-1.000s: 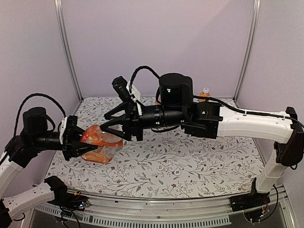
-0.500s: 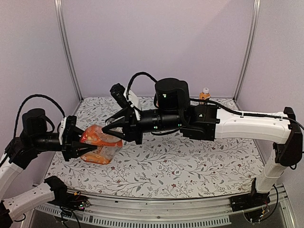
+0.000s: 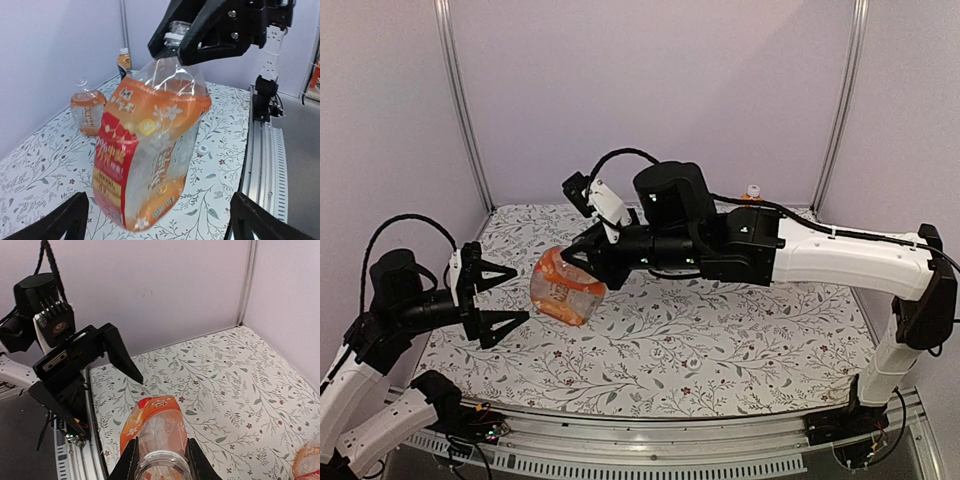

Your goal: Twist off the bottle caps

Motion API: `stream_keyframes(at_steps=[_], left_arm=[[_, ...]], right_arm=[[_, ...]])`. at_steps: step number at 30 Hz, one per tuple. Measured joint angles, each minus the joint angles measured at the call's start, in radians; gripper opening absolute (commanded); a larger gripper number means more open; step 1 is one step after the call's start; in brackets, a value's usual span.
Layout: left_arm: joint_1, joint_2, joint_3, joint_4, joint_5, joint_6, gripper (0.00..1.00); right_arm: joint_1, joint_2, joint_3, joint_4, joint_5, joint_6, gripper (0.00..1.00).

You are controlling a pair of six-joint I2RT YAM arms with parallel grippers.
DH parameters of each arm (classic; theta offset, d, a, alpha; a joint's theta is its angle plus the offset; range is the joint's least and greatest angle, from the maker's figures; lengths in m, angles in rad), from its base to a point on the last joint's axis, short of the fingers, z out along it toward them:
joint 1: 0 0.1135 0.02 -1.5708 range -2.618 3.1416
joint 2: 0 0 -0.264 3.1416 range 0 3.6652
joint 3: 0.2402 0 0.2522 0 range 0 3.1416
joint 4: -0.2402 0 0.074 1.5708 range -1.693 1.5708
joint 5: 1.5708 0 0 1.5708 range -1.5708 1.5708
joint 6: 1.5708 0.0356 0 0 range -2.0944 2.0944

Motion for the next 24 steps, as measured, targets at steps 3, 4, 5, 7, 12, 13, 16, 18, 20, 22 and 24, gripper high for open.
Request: stream_keyframes(at_steps=[3,4,5,7,12,13,16,18,20,22,24], left_arm=[[0.074,-0.04,-0.081,0.08,-0.119,-0.122,1.0],[0.082,-0.051,-0.101,0.098,-0.158,-0.151,0.99],[0.119,-0.063,-0.124,0.117,-0.203,-0.179,1.0],[0.156,-0.088,-0.163,0.146,-0.289,-0.219,0.99],[0.22,-0.135,-0.222,0.196,-0.439,-0.266,1.0],[0.232,-0.145,-0.227,0.204,-0.452,-0.269,1.0],[0.272,-0.183,-0.244,0.233,-0.465,-0.277,1.0],[0.296,-0.201,-0.249,0.245,-0.465,-0.28,1.0],[0.316,-0.213,-0.251,0.256,-0.465,-0.282,1.0],[0.328,-0.219,-0.253,0.266,-0.465,-0.284,1.0],[0.337,-0.221,-0.257,0.272,-0.463,-0.285,0.99]], right_arm=[[-0.013,0.028,0.079,-0.101,0.211,0.001,0.0],[-0.017,0.045,0.111,-0.132,0.278,0.0,0.0],[-0.023,0.066,0.141,-0.157,0.34,-0.001,0.0],[-0.04,0.124,0.196,-0.2,0.435,-0.001,0.0],[-0.099,0.272,0.264,-0.264,0.51,0.024,0.0],[-0.114,0.303,0.276,-0.274,0.515,0.034,0.0],[-0.163,0.38,0.306,-0.295,0.524,0.064,0.0],[-0.187,0.421,0.33,-0.307,0.53,0.076,0.0],[-0.207,0.452,0.353,-0.309,0.534,0.089,0.0],[-0.219,0.468,0.37,-0.306,0.535,0.1,0.0],[-0.223,0.474,0.377,-0.304,0.531,0.115,0.0]])
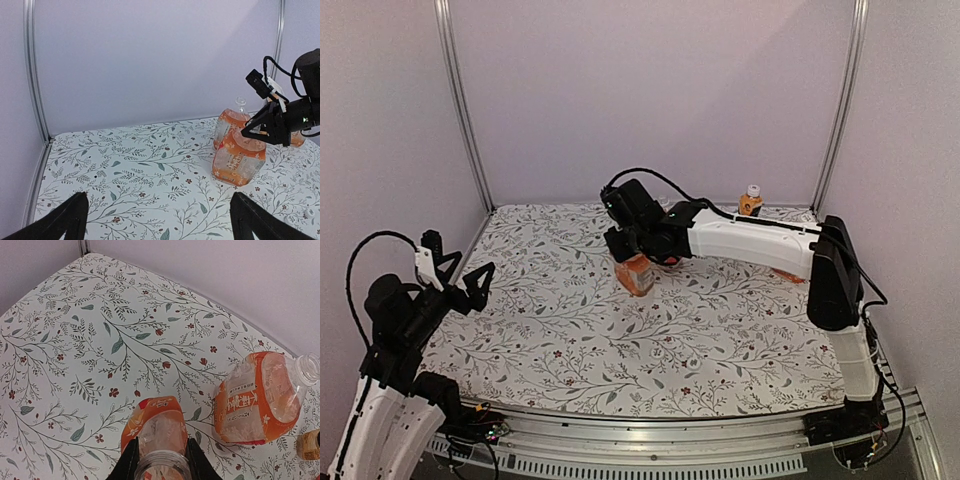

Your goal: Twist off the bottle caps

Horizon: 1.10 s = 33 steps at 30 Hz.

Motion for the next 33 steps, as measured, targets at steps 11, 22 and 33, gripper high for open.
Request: stream_keyframes(at_steps=[11,22,33], left_arm=[[0.013,0.001,-0.004,0.009,0.022,0.0,1.0],[0.019,0.001,-0.006,0.009,0.036,0.0,1.0],[0.022,0.001,-0.006,0.01,0.042,0.0,0.99]], right_arm=[[-0.02,0.032,0.048,-0.026,-0.053,0.056,0.59],[-0.021,0.047,0.093,-0.077,-0.087,0.036,0.99],[-0.022,-0.018,0.113,-0.12,-0.081,-0.075,0.99]])
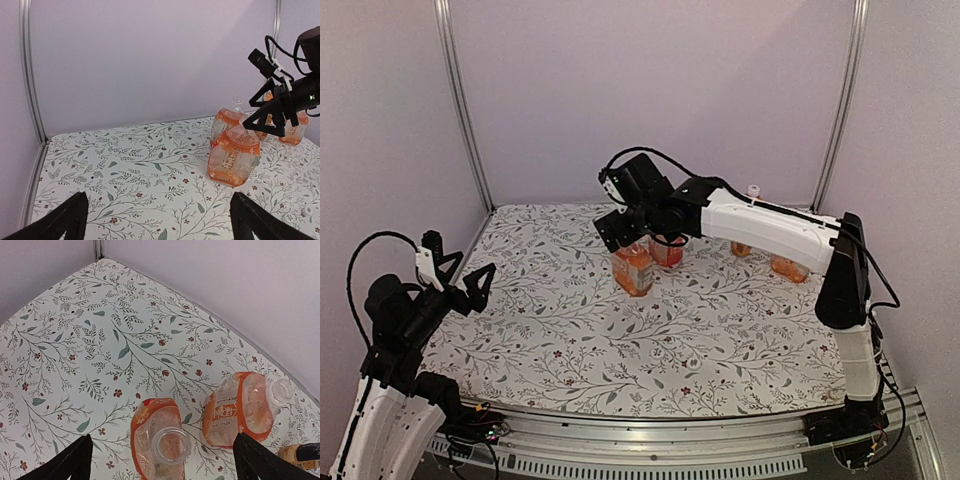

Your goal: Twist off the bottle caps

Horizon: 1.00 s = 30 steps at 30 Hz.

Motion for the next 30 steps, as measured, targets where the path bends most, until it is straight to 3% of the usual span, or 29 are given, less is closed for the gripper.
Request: stream_keyframes(at_steps=[6,12,18,28,30], left_arm=[[0.001,0.0,0.0,0.0,0.003,0.0,1.0],[0.002,0.0,0.0,0.0,0.012,0.0,1.0],[0.008,0.0,0.0,0.0,0.018,0.0,0.99],[0.021,0.005,-0.001,0.001,0.023,0.0,1.0],[0.021,0.006,-0.002,0.001,0.024,0.0,1.0]], right_arm=[[-0.053,-0.188,0.0,-0.072,0.148,-0.058,0.99],[-0.314,-0.313,0.0,-0.19,0.151,0.007,0.94],[-0.537,-0.27,-0.008,-0.269,0.052,0.082,0.82],[-0.592,-0.105,-0.008,-0.315,-0.062,0.117,0.64],[-0.592,-0.09,-0.007,-0.328,-0.061,0.116,0.54]])
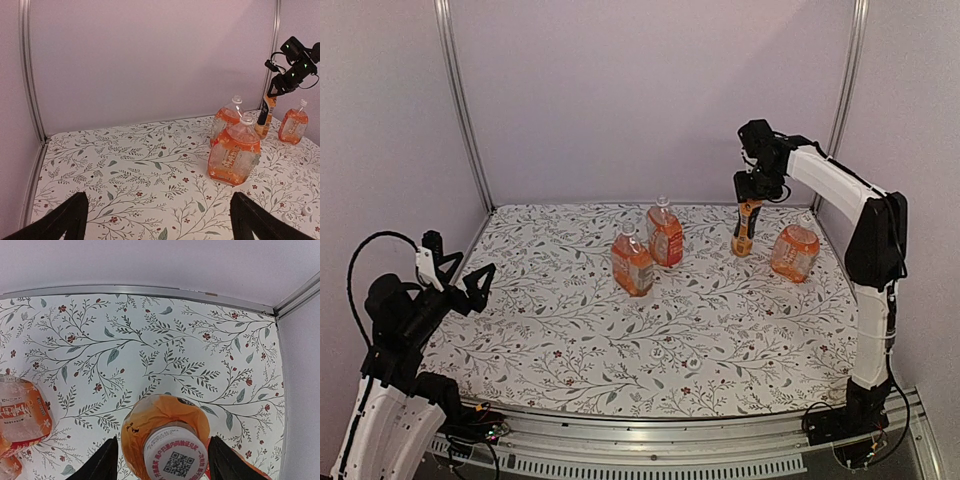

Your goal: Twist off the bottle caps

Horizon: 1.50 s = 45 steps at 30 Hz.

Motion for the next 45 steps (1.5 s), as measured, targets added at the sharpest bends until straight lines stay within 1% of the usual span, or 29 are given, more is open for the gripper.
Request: stream_keyframes(at_steps=[5,9,11,18,21,23,25,28,30,32,34,36,38,40,42,45], left_arm=[[0.002,0.0,0.0,0.002,0.003,0.0,1.0],[0.002,0.0,0.0,0.004,0.009,0.0,1.0],[0.002,0.0,0.0,0.005,0.012,0.0,1.0],[0.002,0.0,0.0,0.006,0.025,0.0,1.0],[0.003,-0.002,0.0,0.009,0.058,0.0,0.99],[0.003,-0.003,0.0,0.016,0.084,-0.001,0.98],[0.004,-0.006,0.0,0.026,0.119,-0.002,0.98],[0.005,-0.009,0.0,0.037,0.161,-0.004,0.96],[0.005,-0.009,0.0,0.045,0.2,-0.003,0.96],[0.005,-0.006,0.006,0.038,0.255,0.011,0.97],[0.005,0.008,0.039,0.007,0.337,0.061,0.98],[0.001,0.033,0.109,-0.054,0.421,0.142,0.98],[-0.01,0.074,0.23,-0.152,0.488,0.256,0.99],[-0.02,0.11,0.33,-0.243,0.525,0.364,1.0],[-0.042,0.158,0.439,-0.38,0.558,0.495,1.0],[-0.09,0.222,0.512,-0.551,0.579,0.619,0.98]], right_arm=[[0.0,0.008,0.0,-0.011,0.025,-0.002,0.22],[0.0,0.008,0.004,-0.005,0.04,-0.003,0.05],[0.0,0.008,0.004,-0.01,0.04,-0.008,0.0],[0.002,-0.024,-0.015,-0.027,0.021,-0.025,0.0],[0.017,-0.085,-0.032,-0.035,0.019,-0.041,0.0],[0.05,-0.154,-0.048,-0.016,0.036,-0.062,0.0],[0.12,-0.245,-0.079,0.029,0.065,-0.097,0.0],[0.301,-0.382,-0.12,0.137,0.076,-0.173,0.0],[0.452,-0.454,-0.137,0.227,0.035,-0.228,0.0],[0.566,-0.483,-0.135,0.285,-0.048,-0.257,0.0],[0.637,-0.478,-0.115,0.311,-0.132,-0.269,0.0],[0.688,-0.43,-0.051,0.304,-0.206,-0.27,0.0],[0.736,-0.349,0.025,0.299,-0.27,-0.27,0.0],[0.78,-0.268,0.085,0.28,-0.314,-0.276,0.0],[0.823,-0.198,0.12,0.259,-0.359,-0.281,0.0],[0.875,-0.123,0.144,0.237,-0.418,-0.277,0.0]])
